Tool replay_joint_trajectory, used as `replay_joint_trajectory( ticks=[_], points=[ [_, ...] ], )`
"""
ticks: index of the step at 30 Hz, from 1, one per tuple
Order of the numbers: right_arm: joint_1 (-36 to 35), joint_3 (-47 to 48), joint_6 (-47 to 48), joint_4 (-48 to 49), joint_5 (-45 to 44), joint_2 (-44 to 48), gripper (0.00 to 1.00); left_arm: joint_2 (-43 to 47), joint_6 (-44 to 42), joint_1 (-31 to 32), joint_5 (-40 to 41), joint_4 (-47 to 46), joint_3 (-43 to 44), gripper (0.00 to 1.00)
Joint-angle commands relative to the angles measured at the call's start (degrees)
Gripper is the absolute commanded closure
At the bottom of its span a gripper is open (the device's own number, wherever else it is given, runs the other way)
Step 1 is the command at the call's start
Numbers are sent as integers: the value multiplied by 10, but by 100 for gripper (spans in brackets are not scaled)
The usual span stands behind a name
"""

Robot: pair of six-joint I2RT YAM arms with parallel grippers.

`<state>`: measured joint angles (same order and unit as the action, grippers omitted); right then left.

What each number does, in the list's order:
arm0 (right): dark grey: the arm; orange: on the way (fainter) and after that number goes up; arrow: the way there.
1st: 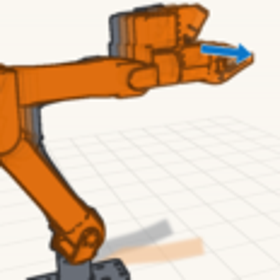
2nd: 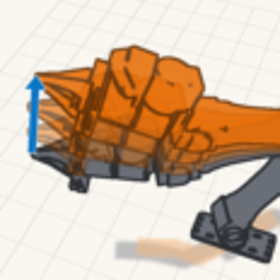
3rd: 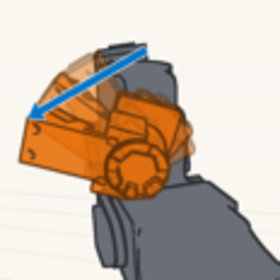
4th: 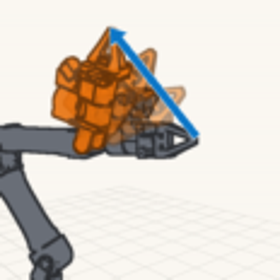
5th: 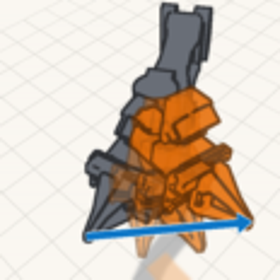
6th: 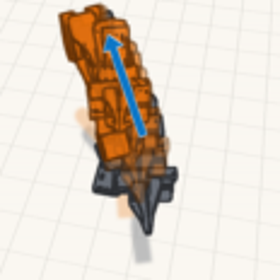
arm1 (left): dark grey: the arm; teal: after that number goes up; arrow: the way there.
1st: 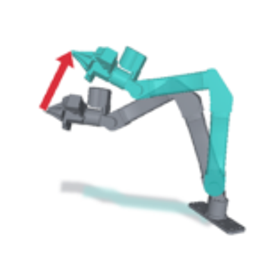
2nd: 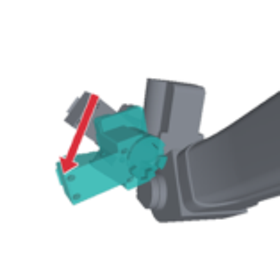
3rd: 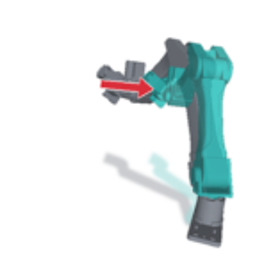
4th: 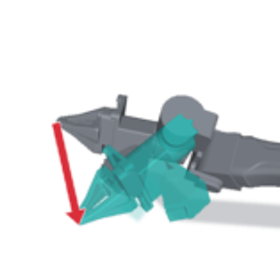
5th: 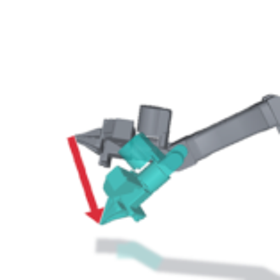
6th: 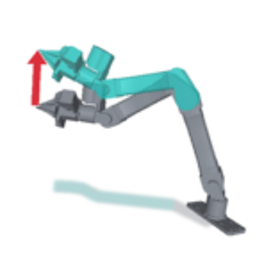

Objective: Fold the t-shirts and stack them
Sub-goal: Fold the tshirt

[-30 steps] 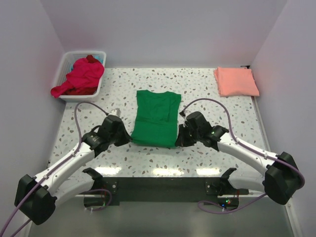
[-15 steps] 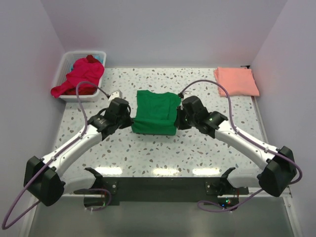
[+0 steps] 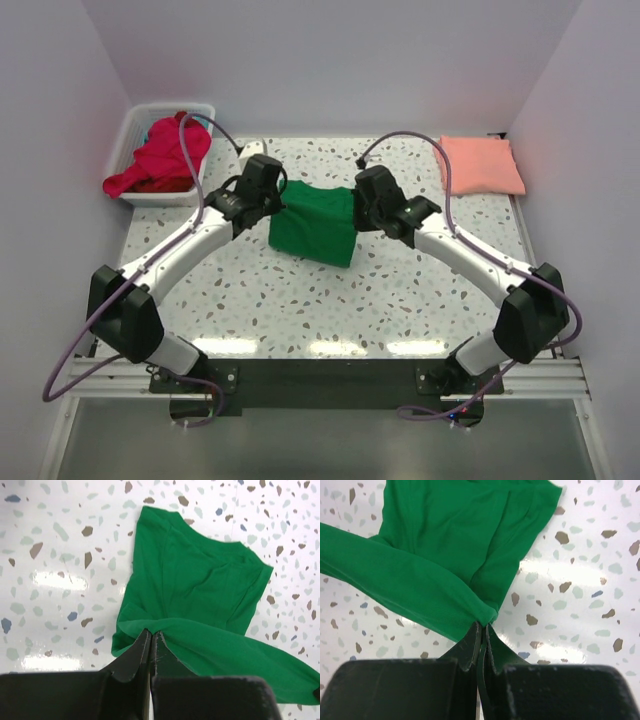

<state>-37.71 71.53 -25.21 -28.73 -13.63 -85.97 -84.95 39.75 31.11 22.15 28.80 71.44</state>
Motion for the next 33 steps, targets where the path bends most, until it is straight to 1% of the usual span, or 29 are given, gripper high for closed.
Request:
replay_joint_trajectory(
  ticks=[1,10,13,18,21,25,26,30,31,32,33],
  points=[
    [14,59,17,17,-37,-22,100,-32,-39,-23,23,-31,59,100],
    [36,126,34,28,-37,-87,100,-99,-65,-59,-5,-53,116,100],
    [47,131,32,33,-32,-106,100,-125,-75,-73,-32,-73,128,100],
    [60,126,21,53,-39,-135,100,-206,-98,-91,-71,-110,169,100],
    [72,128,8,67,-39,-163,100,-257,-115,-95,-90,-113,212,100],
    [98,141,-19,85,-33,-206,100,-333,-127,-104,-107,-90,308,100],
    [100,146,-24,86,-32,-226,100,-362,-129,-108,-114,-87,322,100],
    [110,178,-26,90,-47,-269,100,-418,-141,-113,-138,-89,368,100],
    [113,198,-26,85,-52,-281,100,-430,-142,-115,-140,-86,389,99],
    [113,212,-27,76,-59,-292,100,-452,-143,-119,-141,-82,401,95],
    [115,223,-33,69,-72,-312,85,-460,-143,-120,-141,-79,410,88]
  ],
)
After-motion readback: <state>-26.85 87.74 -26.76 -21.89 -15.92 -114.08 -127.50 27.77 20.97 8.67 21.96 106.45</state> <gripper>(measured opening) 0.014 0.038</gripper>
